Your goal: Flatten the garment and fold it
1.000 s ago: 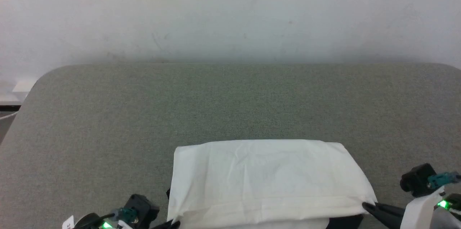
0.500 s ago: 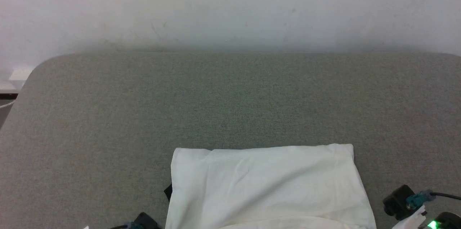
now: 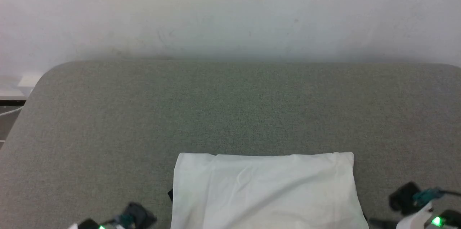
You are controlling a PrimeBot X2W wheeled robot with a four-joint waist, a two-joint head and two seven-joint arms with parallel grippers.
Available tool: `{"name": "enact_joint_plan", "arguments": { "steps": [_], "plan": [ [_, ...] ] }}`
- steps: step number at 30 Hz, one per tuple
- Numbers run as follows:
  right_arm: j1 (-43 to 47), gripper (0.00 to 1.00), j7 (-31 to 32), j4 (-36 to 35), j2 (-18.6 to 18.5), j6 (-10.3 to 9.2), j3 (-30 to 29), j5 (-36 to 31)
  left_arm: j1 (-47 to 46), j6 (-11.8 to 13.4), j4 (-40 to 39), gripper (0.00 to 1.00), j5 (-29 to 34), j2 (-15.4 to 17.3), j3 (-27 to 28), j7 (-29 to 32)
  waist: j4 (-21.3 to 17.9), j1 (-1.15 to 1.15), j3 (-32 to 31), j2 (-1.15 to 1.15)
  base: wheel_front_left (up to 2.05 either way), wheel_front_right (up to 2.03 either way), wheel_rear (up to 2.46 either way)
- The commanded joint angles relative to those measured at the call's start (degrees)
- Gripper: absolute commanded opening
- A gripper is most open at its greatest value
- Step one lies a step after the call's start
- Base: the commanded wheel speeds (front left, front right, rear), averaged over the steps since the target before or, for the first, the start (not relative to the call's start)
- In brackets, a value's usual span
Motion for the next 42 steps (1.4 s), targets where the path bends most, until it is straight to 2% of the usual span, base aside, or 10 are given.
{"name": "enact_joint_plan", "arguments": {
  "steps": [1,9,16,20,24,30,38,39,40,42],
  "plan": [
    [-1.0,1.00,-0.9,-0.3,0.5,-0.11,-1.5,0.6,-1.5,0.8,0.0,1.00,-0.5,-0.2,1.5,-1.9,0.2,0.00,-0.7,0.00,0.00,0.00,0.00],
    [-1.7,1.00,-5.9,2.8,10.9,-0.11,-14.9,-2.4,-0.1,9.4,-0.3,1.00,-7.1,-5.8,15.9,-20.6,0.7,0.00,-1.3,0.00,0.00,0.00,0.00],
    [2.5,1.00,-5.0,8.7,25.5,-0.11,-26.6,-11.2,6.7,13.7,-3.6,1.00,-3.5,-16.2,32.8,-23.3,1.8,0.00,-0.9,0.00,0.00,0.00,0.00],
    [3.7,1.00,-2.8,11.3,33.2,-0.11,-32.0,-16.5,12.9,12.1,-6.1,1.00,3.5,-23.0,41.6,-23.4,2.2,0.00,-0.1,0.00,0.00,0.00,0.00],
    [3.3,1.00,-0.3,13.5,38.4,-0.11,-36.5,-20.3,16.1,8.4,-5.9,1.00,9.0,-27.4,46.3,-23.4,2.8,0.00,0.9,0.00,0.00,0.00,0.00],
    [1.7,1.00,2.9,17.9,40.7,-0.11,-38.6,-23.0,16.6,3.5,-3.3,1.00,14.1,-30.8,49.4,-23.4,3.7,0.00,2.6,0.00,0.00,0.00,0.00],
    [1.3,1.00,6.4,23.0,41.3,-0.11,-32.8,-21.5,15.6,-0.8,-0.6,1.00,17.6,-34.2,52.8,-23.4,4.2,0.00,4.4,0.00,0.00,0.00,0.00],
    [1.4,0.69,6.5,23.4,41.3,-0.11,-32.1,-21.1,15.5,-1.2,-0.3,1.00,17.9,-34.6,53.2,-23.4,4.2,0.00,4.4,0.00,0.00,0.00,0.00],
    [1.4,0.04,6.3,23.7,41.3,-0.11,-31.4,-20.9,15.4,-1.7,0.1,1.00,18.2,-34.9,53.5,-23.4,4.2,0.00,4.5,0.00,0.00,0.00,0.00],
    [1.4,0.00,5.3,23.8,41.3,-0.11,-30.4,-20.7,15.3,-2.5,0.7,1.00,18.8,-35.6,54.3,-23.4,4.1,0.00,4.4,0.00,0.00,0.00,0.00]
  ]
}}
